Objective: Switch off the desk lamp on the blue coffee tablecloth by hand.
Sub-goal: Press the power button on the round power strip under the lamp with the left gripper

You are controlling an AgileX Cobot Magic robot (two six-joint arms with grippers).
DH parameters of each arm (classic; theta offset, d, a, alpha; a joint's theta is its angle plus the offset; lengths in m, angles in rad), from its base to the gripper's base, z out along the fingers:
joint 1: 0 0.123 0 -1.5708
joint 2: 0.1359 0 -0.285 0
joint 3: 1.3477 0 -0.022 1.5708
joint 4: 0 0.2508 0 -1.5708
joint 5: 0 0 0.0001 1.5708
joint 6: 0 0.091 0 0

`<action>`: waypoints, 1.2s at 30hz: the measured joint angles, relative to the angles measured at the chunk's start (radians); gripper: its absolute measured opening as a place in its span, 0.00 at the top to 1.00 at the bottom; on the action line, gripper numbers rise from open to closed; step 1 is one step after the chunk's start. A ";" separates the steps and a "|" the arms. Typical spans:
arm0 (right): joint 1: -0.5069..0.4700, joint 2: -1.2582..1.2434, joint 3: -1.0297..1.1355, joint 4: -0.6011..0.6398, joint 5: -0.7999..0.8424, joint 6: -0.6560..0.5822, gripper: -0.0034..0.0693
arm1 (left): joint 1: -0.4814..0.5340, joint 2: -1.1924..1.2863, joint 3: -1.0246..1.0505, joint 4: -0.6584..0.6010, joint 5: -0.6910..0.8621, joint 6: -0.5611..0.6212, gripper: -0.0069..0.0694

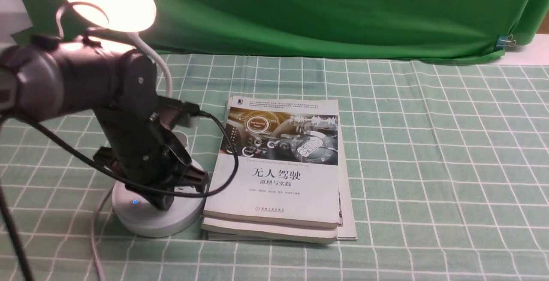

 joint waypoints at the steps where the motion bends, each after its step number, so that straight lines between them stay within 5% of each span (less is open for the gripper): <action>1: 0.000 0.000 0.000 0.000 0.000 0.000 0.62 | 0.000 -0.030 0.000 -0.004 0.004 0.000 0.91; 12: 0.000 0.000 0.000 0.000 0.000 0.000 0.62 | 0.000 -0.142 0.000 -0.009 0.045 0.000 0.91; 36: 0.000 0.000 0.000 0.000 0.000 0.000 0.62 | 0.000 0.059 -0.011 -0.004 0.010 0.003 0.91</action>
